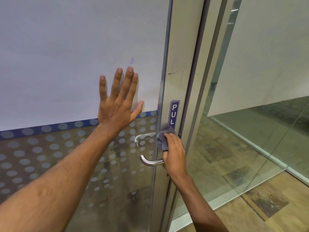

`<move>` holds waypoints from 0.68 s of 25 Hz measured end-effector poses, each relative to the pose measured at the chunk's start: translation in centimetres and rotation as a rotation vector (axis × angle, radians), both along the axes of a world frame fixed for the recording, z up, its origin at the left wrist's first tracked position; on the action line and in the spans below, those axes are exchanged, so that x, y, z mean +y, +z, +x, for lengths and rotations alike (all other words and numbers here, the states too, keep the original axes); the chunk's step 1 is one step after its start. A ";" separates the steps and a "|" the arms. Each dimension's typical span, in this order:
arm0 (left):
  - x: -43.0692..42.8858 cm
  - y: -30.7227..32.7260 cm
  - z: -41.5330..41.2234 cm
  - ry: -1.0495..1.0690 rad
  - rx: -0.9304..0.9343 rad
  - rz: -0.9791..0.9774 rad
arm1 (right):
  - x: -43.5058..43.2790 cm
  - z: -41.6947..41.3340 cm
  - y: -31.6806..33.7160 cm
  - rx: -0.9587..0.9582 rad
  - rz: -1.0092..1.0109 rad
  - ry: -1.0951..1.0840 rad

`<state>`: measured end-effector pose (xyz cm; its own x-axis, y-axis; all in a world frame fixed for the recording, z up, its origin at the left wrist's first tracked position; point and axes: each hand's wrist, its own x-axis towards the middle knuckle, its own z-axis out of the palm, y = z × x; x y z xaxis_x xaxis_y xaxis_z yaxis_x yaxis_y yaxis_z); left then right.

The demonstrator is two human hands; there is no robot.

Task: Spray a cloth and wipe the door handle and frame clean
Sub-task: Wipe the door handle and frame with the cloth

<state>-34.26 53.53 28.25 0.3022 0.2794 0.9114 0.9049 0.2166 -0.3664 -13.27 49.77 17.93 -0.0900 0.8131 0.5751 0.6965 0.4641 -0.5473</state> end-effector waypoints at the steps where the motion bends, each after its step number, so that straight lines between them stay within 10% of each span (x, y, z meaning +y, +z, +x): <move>1: 0.0 0.0 0.0 0.004 -0.001 0.003 | 0.2 0.5 -0.6 -0.084 -0.031 0.043; 6: -0.2 0.3 0.0 -0.004 -0.006 -0.006 | 0.9 1.1 -0.6 -0.896 -0.058 0.045; 9: -0.2 0.2 0.0 -0.002 -0.008 -0.015 | 1.5 0.3 -0.6 -1.043 -0.027 0.063; 17: -0.2 0.2 0.1 -0.001 0.000 -0.011 | 1.6 2.0 -5.3 0.626 -0.194 0.006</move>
<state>-34.21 53.37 28.43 0.3029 0.2893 0.9080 0.9050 0.2112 -0.3692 -11.29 51.40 12.66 0.2095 0.9079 0.3631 0.2165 0.3191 -0.9227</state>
